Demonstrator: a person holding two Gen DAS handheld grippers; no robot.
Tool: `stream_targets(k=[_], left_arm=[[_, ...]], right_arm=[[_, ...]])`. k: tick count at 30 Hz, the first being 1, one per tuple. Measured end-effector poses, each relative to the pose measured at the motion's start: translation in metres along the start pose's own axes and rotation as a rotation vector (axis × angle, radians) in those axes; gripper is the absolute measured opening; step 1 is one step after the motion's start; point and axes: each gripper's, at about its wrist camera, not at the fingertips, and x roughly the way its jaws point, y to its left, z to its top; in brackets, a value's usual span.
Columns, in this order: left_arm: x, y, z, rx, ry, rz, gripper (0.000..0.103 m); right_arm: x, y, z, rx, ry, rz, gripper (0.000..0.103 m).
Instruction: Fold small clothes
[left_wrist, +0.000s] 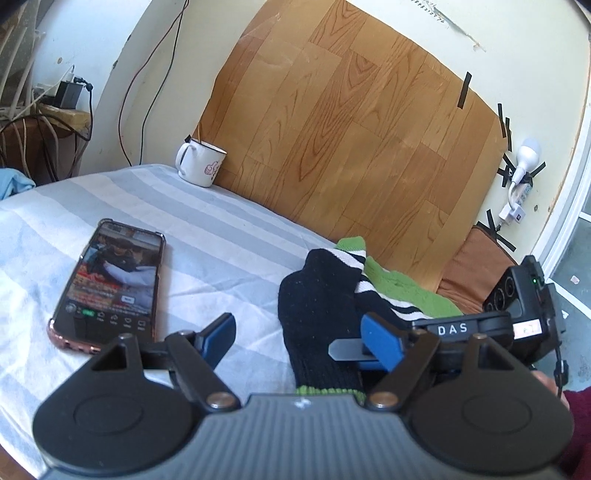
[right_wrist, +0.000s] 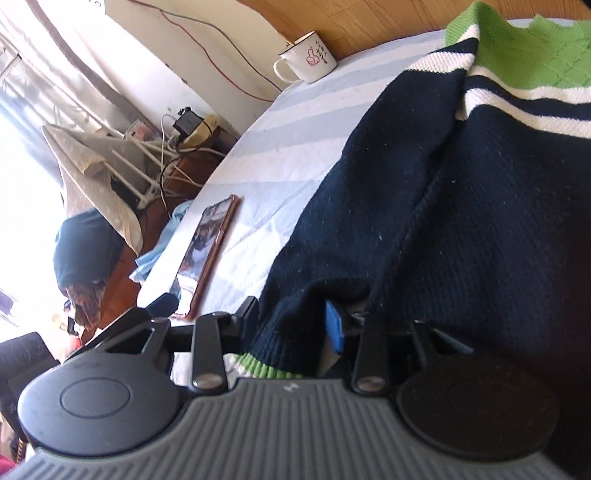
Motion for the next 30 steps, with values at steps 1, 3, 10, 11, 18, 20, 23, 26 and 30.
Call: stream_targets(k=[1, 3, 10, 11, 18, 20, 23, 26, 30], left_arm=[[-0.001, 0.001, 0.0, -0.001, -0.003, -0.002, 0.077], [-0.002, 0.002, 0.001, -0.003, -0.004, -0.005, 0.077], [0.002, 0.001, 0.002, -0.009, 0.01, 0.009, 0.077], [0.001, 0.0, 0.003, -0.007, 0.008, 0.014, 0.077], [-0.005, -0.009, 0.018, 0.036, -0.018, 0.049, 0.078], [0.004, -0.016, 0.027, 0.053, -0.009, 0.037, 0.078], [0.024, -0.033, 0.048, 0.098, -0.009, 0.017, 0.078], [0.056, -0.057, 0.073, 0.149, -0.01, 0.005, 0.078], [0.122, -0.091, 0.101, 0.21, 0.018, -0.041, 0.087]], right_arm=[[-0.002, 0.0, -0.001, 0.002, 0.006, -0.002, 0.042], [-0.009, -0.001, -0.004, 0.007, 0.017, -0.008, 0.042], [0.002, 0.012, -0.006, -0.121, -0.007, -0.07, 0.015], [0.005, 0.015, -0.004, -0.146, -0.003, -0.077, 0.012], [-0.067, 0.046, 0.039, -0.422, -0.167, -0.1, 0.011], [-0.1, 0.046, 0.052, -0.52, -0.218, -0.181, 0.011], [-0.142, 0.035, 0.066, -0.642, -0.242, -0.365, 0.011], [-0.17, 0.009, 0.073, -0.759, -0.252, -0.602, 0.01], [-0.184, -0.047, 0.092, -0.783, -0.259, -0.876, 0.01]])
